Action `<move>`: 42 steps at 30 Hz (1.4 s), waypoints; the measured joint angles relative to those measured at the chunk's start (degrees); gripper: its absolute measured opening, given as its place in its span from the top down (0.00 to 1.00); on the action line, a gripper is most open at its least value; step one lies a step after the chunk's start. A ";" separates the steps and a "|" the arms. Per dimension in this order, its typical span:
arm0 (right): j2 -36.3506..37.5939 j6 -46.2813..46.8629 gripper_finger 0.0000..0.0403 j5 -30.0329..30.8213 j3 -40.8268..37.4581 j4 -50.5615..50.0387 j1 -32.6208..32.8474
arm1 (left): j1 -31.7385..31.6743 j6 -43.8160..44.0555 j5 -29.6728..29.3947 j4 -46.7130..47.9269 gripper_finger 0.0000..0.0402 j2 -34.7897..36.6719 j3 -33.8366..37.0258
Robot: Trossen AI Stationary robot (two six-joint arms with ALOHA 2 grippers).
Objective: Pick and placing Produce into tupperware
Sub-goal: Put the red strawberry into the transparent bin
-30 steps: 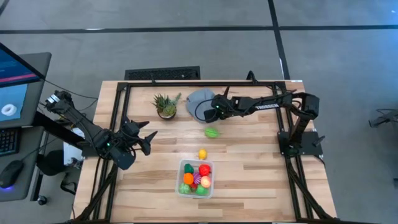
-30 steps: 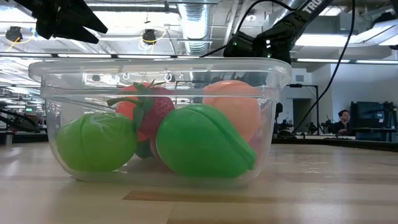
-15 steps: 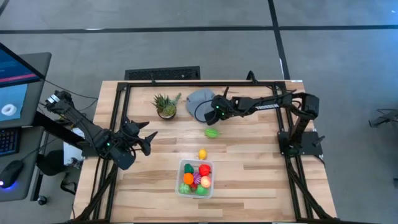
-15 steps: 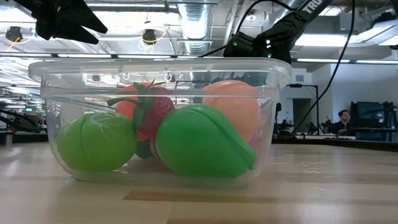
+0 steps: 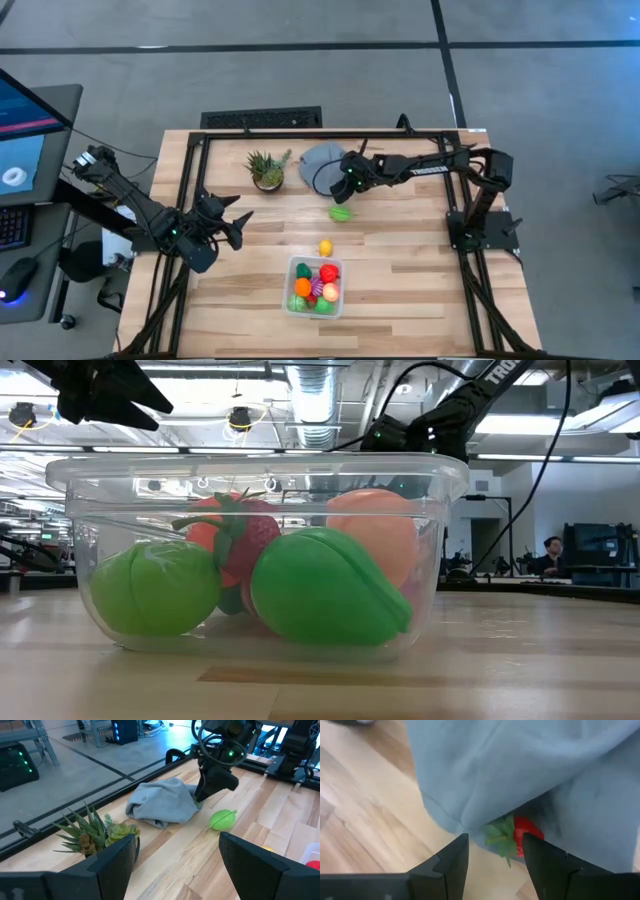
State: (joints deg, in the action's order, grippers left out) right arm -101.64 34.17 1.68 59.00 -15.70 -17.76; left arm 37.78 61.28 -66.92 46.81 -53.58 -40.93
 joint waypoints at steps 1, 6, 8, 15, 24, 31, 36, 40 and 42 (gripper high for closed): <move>-0.54 -0.73 0.49 -0.16 0.04 0.17 0.02 | 0.01 0.02 0.00 0.00 0.31 -0.01 0.00; -1.63 -2.35 0.49 -0.18 0.46 0.09 0.58 | 0.02 0.71 -0.02 -0.02 0.31 -0.02 0.00; -1.67 -2.66 0.49 0.38 0.42 -0.16 0.66 | 0.00 0.85 0.01 -0.20 0.31 0.00 0.00; -1.69 -4.30 0.49 0.94 0.42 -1.33 0.12 | 0.02 1.09 0.46 -0.24 0.31 -0.02 0.00; -2.20 -5.56 0.49 5.69 -0.03 -3.74 0.04 | 0.00 1.09 0.00 -0.24 0.31 -0.02 0.00; -2.17 -2.28 0.47 5.93 1.35 -3.88 -0.74 | 0.02 1.07 -0.39 -0.22 0.31 0.00 0.00; -2.12 -2.09 0.44 5.91 3.63 -4.20 -2.09 | 0.01 1.07 -0.42 -0.22 0.31 -0.02 0.00; -2.04 -3.57 0.43 5.75 5.17 -5.37 -3.18 | 0.02 1.07 -0.39 -0.22 0.31 -0.02 0.00; -2.04 -4.36 0.43 5.74 5.25 -5.38 -3.49 | 0.02 1.05 -0.39 -0.20 0.31 -0.02 0.00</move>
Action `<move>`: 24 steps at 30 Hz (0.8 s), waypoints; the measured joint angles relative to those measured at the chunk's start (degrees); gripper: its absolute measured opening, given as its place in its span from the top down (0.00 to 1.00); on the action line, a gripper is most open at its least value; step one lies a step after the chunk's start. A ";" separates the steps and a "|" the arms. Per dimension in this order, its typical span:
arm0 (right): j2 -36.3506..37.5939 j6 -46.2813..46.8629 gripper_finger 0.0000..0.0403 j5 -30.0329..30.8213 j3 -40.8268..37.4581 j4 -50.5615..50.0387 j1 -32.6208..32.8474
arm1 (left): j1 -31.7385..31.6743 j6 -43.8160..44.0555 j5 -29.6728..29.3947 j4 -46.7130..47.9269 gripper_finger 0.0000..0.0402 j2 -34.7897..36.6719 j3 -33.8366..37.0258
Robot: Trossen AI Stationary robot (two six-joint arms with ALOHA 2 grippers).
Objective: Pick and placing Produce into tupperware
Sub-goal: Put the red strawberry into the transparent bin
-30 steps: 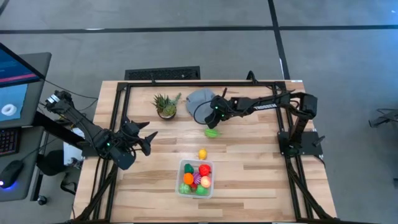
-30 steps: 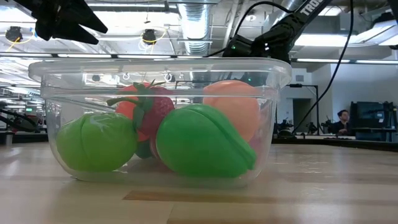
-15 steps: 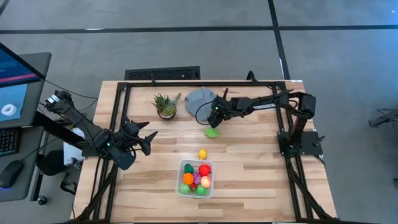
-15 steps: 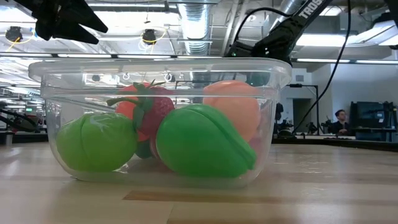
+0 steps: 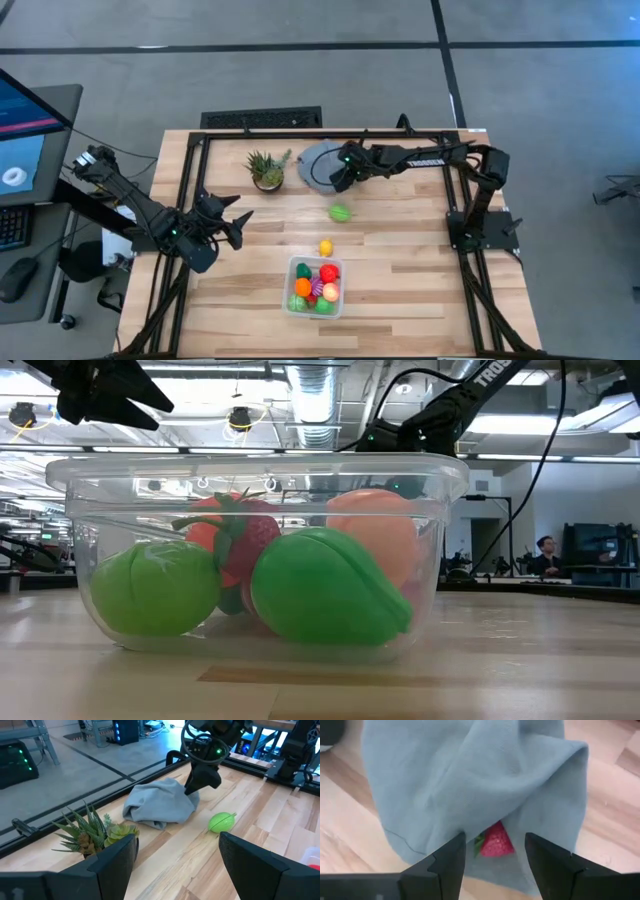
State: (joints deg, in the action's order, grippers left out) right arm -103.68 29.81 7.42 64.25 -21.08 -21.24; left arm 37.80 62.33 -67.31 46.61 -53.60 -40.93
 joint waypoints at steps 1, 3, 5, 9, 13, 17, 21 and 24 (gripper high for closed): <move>0.00 -0.41 0.43 -0.11 0.00 0.00 -0.03 | 0.00 -0.01 0.00 0.00 0.31 -0.01 0.00; 0.00 -1.67 0.43 -1.57 0.02 0.02 -0.31 | -0.01 -0.01 -0.01 0.07 0.31 0.00 0.00; -0.12 -2.95 0.43 -3.71 0.05 0.08 -0.56 | -0.02 -0.02 -0.04 0.44 0.31 -0.01 0.00; -0.81 -5.21 0.43 -6.77 0.09 -0.04 -1.01 | 0.01 -0.51 -0.62 0.46 0.31 0.02 0.00; -0.79 -7.63 0.45 -5.66 0.11 -0.19 -1.10 | 0.01 -0.51 -0.51 0.46 0.31 0.00 0.00; -0.57 -11.40 0.45 -8.21 0.28 -1.38 -2.20 | 0.01 -0.39 0.00 0.44 0.31 0.00 0.00; -0.57 -19.72 0.45 -11.32 1.50 -2.54 -2.52 | -0.01 -0.14 0.05 0.26 0.31 0.01 0.00; -0.57 -26.62 0.44 -11.58 2.87 -6.19 -2.45 | -0.01 0.81 0.77 0.26 0.31 0.02 0.00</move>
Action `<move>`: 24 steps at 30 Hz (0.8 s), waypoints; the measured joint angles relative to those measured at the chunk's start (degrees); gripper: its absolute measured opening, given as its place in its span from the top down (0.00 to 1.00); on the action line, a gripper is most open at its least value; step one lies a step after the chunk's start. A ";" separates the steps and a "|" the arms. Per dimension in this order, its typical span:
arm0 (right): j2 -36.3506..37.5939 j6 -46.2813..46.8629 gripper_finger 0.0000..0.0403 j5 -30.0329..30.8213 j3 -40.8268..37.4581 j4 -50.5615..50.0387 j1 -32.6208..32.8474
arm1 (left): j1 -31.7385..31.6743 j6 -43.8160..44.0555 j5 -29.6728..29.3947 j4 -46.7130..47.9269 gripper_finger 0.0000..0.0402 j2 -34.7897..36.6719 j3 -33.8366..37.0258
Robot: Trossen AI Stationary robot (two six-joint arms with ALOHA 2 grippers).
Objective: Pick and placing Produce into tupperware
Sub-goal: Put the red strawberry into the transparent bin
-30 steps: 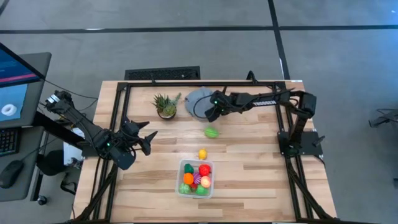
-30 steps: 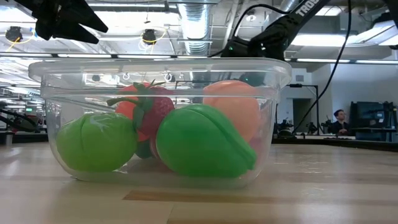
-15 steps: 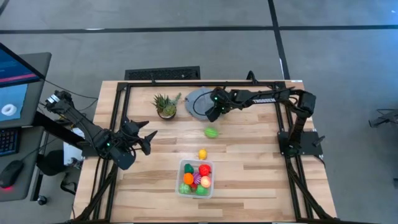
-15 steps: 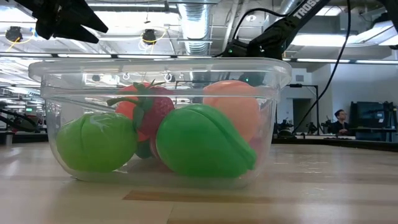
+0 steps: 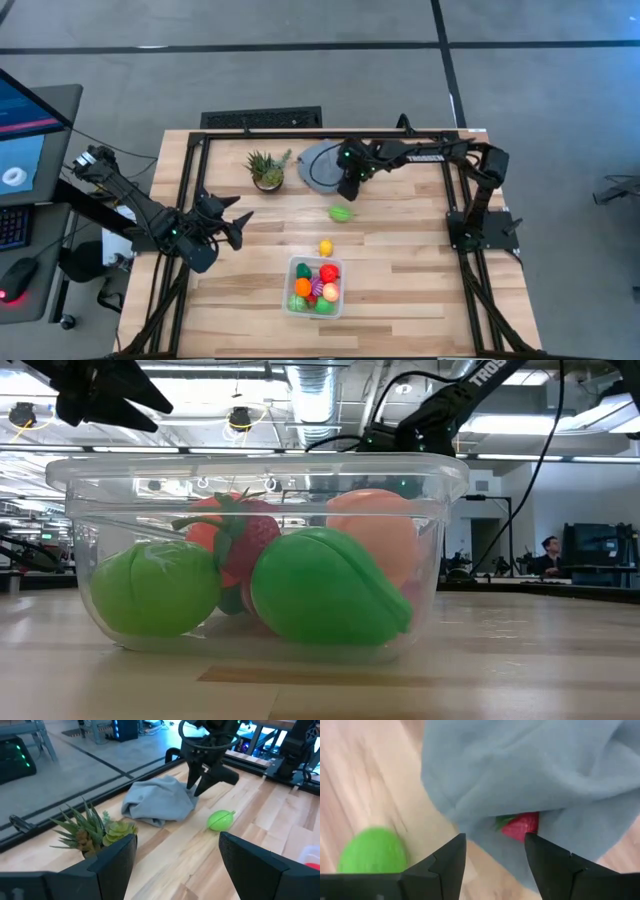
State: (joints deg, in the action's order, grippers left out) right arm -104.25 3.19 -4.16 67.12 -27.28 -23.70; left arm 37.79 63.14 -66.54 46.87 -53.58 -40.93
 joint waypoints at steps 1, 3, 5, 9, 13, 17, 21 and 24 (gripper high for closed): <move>0.00 -1.99 0.43 -0.11 0.45 -0.93 -0.17 | 0.00 0.23 0.26 -0.02 0.31 -0.01 0.00; 0.00 -5.54 0.43 -0.68 1.07 -1.96 -0.52 | 0.01 0.70 0.77 0.00 0.31 0.00 0.00; 0.00 -9.03 0.43 -1.10 1.28 -2.54 -0.68 | 0.01 1.30 0.83 -0.02 0.31 0.00 0.00; 0.00 -14.55 0.43 -1.20 1.28 -2.73 -0.51 | 0.01 1.66 1.34 -0.04 0.31 -0.02 0.00; 0.00 -20.24 0.43 -1.14 1.28 -2.74 -0.01 | 0.01 2.54 1.35 -0.04 0.31 0.00 0.00; 0.00 -24.07 0.43 0.18 1.28 -3.01 0.20 | -0.01 2.64 1.34 -0.04 0.31 -0.02 0.00; 0.00 -24.64 0.43 0.52 1.28 -2.98 -0.61 | 0.01 2.64 1.08 -0.04 0.31 0.00 0.00; -0.01 -26.05 0.43 0.60 1.28 -2.98 -1.15 | 0.01 2.64 0.23 0.00 0.31 -0.02 0.00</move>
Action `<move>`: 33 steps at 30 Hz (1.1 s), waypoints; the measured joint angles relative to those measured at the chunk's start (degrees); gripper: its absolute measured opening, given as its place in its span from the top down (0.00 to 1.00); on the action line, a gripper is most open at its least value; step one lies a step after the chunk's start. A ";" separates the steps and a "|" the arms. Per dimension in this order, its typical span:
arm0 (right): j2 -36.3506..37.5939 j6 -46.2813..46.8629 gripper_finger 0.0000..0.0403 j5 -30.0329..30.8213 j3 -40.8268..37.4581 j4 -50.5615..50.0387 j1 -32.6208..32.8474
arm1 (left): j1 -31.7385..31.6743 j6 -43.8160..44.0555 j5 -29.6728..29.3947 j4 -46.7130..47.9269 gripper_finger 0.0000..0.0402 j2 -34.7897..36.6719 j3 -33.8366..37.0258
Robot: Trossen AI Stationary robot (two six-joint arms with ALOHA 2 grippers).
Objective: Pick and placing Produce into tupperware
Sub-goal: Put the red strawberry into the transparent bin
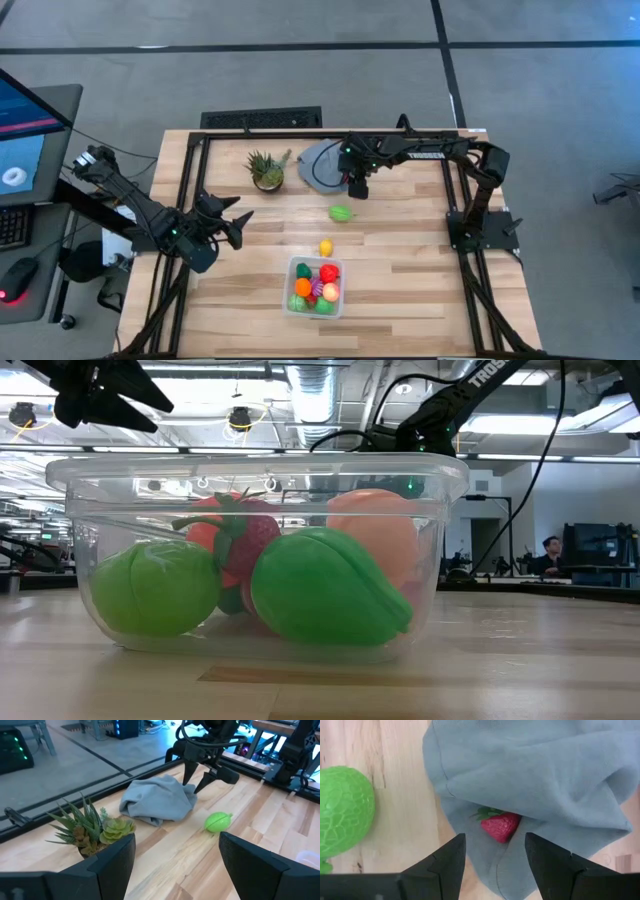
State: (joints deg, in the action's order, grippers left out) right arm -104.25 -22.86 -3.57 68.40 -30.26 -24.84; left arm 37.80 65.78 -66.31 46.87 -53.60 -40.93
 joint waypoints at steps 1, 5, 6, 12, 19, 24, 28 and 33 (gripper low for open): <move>-0.02 -0.19 0.43 -0.03 0.00 0.00 -0.06 | -0.01 0.02 -0.24 0.02 0.31 0.02 0.00; -0.02 -2.00 0.43 -0.03 0.00 0.04 -0.04 | 0.00 0.02 -0.98 0.17 0.31 0.02 0.00; -0.02 -3.02 0.43 -0.04 0.00 0.04 -0.04 | 0.00 0.02 -1.04 0.17 0.31 0.02 0.00; -0.04 -4.65 0.43 -0.05 0.00 0.38 -0.43 | 0.00 0.02 -1.13 0.17 0.31 0.02 0.00; -0.06 -5.89 0.43 -0.05 0.00 2.00 -0.39 | -0.02 0.02 -1.76 0.19 0.31 0.01 0.00; -0.08 -6.27 0.43 -0.05 0.00 2.10 -0.53 | -0.99 0.02 -1.61 0.17 0.31 0.02 0.00; -0.08 -6.22 0.43 -0.05 0.00 2.01 -0.93 | -2.07 0.02 -1.61 0.17 0.31 0.00 0.00; -1.57 -6.10 0.43 -0.05 0.56 1.99 -1.18 | -2.99 0.02 -1.57 0.17 0.31 0.00 0.00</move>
State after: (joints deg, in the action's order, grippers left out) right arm -105.82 -28.96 -3.61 68.97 -28.27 -26.02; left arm 34.81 65.80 -67.88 47.05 -53.60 -40.93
